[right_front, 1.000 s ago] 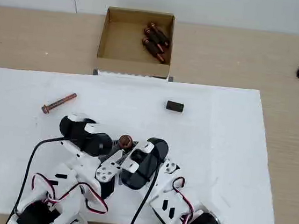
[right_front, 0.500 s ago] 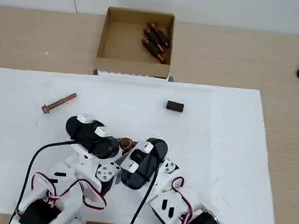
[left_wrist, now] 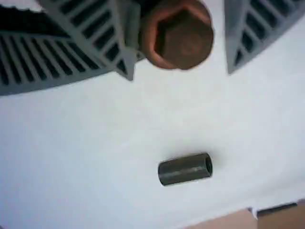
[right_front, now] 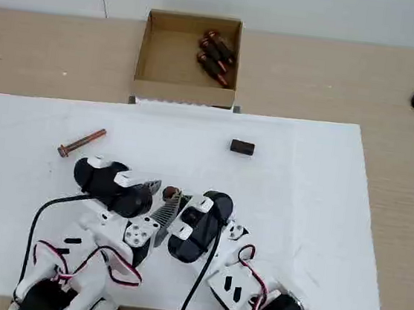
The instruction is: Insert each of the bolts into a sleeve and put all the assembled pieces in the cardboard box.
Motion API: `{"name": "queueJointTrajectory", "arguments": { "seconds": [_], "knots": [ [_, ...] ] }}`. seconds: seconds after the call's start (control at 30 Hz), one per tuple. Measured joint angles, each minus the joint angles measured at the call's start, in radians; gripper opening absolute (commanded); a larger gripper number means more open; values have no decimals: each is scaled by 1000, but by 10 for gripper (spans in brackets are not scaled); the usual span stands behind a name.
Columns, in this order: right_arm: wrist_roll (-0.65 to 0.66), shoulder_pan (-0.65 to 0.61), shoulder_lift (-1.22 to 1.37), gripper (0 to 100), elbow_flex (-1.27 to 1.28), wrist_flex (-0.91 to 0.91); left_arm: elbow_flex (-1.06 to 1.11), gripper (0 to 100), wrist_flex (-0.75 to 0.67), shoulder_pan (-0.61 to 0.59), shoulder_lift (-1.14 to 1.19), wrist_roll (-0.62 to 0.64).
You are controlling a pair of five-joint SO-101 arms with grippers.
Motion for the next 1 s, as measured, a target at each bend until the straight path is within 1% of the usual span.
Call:
{"name": "queueJointTrajectory", "arguments": {
  "seconds": [0.13,0.43,0.5,0.57,0.67,0.77,1.0],
  "knots": [
    [0,3,0,4,3,2,-31,8,-2,-12,2,3],
    [0,3,0,4,3,2,-41,6,-3,-12,2,52],
    [0,25,0,4,3,2,-41,6,-3,-43,2,52],
    [0,63,0,4,3,2,-35,6,-3,-89,0,55],
    [0,141,0,4,3,2,23,6,-3,-189,0,57],
    [0,230,0,4,3,2,100,6,-3,-281,2,17],
    [0,428,0,4,3,2,269,6,-5,-394,11,-48]
  ]
}}
